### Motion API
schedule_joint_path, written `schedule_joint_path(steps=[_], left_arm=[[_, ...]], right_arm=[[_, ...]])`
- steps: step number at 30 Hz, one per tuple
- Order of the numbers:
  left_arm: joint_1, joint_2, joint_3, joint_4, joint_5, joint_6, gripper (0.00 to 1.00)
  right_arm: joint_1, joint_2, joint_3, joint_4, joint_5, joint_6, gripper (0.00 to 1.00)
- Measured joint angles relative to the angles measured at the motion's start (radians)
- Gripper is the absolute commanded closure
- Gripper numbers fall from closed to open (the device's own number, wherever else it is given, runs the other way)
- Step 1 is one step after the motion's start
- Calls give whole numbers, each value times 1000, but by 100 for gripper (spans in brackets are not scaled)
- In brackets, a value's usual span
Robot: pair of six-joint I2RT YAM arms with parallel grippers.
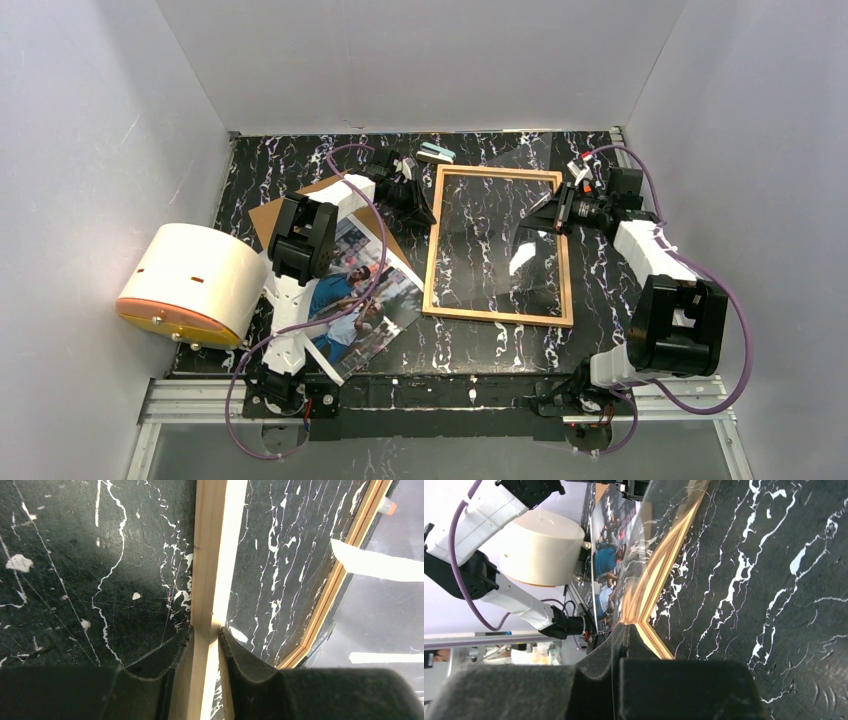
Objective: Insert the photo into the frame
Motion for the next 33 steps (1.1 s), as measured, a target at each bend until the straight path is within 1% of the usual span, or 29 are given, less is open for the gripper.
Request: schedule_joint_path(steps=[8, 24, 33], left_arm=[[0, 0, 0, 0, 2, 0, 79], [-2, 0, 2, -1, 2, 0, 82], [-3, 0, 9, -11, -7, 1, 83]], right_arm=[[36, 0, 38, -5, 3, -46, 99], [45, -35, 78, -38, 6, -101, 99], [73, -29, 137, -125, 48, -178, 99]])
